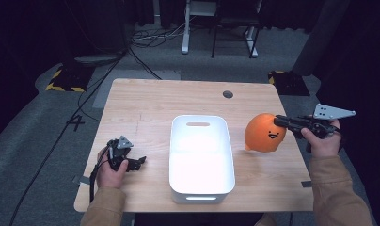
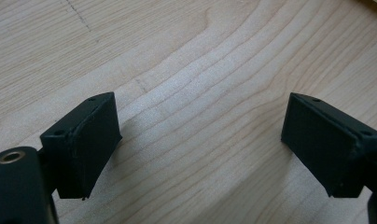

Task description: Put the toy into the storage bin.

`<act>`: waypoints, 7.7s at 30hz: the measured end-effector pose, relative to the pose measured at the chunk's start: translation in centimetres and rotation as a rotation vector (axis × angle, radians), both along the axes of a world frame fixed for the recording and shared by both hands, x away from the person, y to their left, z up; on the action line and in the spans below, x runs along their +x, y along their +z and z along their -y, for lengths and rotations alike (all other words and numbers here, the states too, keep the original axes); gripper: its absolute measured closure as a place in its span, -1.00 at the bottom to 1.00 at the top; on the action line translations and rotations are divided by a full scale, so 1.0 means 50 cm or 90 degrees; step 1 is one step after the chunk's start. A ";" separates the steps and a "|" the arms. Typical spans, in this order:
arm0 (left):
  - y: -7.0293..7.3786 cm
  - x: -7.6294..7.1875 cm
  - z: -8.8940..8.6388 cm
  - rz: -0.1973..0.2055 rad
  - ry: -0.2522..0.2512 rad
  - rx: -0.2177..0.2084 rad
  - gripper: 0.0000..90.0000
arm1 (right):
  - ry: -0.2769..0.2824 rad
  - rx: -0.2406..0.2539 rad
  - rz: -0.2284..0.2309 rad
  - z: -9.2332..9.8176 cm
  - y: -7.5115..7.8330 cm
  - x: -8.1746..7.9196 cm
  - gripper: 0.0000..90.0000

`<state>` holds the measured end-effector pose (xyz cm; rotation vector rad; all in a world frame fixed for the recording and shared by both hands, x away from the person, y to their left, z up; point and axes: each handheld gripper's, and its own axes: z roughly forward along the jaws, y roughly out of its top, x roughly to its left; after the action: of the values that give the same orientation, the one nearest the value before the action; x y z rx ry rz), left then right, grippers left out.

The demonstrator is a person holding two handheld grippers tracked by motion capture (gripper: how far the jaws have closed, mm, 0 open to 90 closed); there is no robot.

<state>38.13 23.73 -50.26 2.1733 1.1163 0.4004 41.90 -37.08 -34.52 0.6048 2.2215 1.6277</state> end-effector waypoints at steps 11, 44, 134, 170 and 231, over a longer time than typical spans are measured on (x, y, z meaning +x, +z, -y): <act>0.000 0.000 0.000 0.000 0.000 0.000 -0.74 | 0.017 0.005 0.021 -0.033 0.053 -0.009 0.83; 0.000 0.000 0.000 0.000 0.000 0.000 -0.74 | 0.102 -0.007 0.080 -0.233 0.189 0.004 0.83; 0.000 0.000 0.000 0.000 0.001 0.001 -0.74 | 0.162 -0.234 -0.071 -0.511 -0.043 0.047 0.63; 0.000 0.000 0.000 0.000 0.000 0.000 -0.74 | 0.007 -0.136 -0.032 -0.342 0.065 0.039 -0.36; 0.000 0.000 0.000 0.000 0.000 0.000 -0.74 | -0.209 -0.223 -0.201 -0.031 -0.206 0.003 -0.50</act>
<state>38.13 23.72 -50.26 2.1733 1.1168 0.4006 42.06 -35.54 -44.84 1.1127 2.3828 1.0091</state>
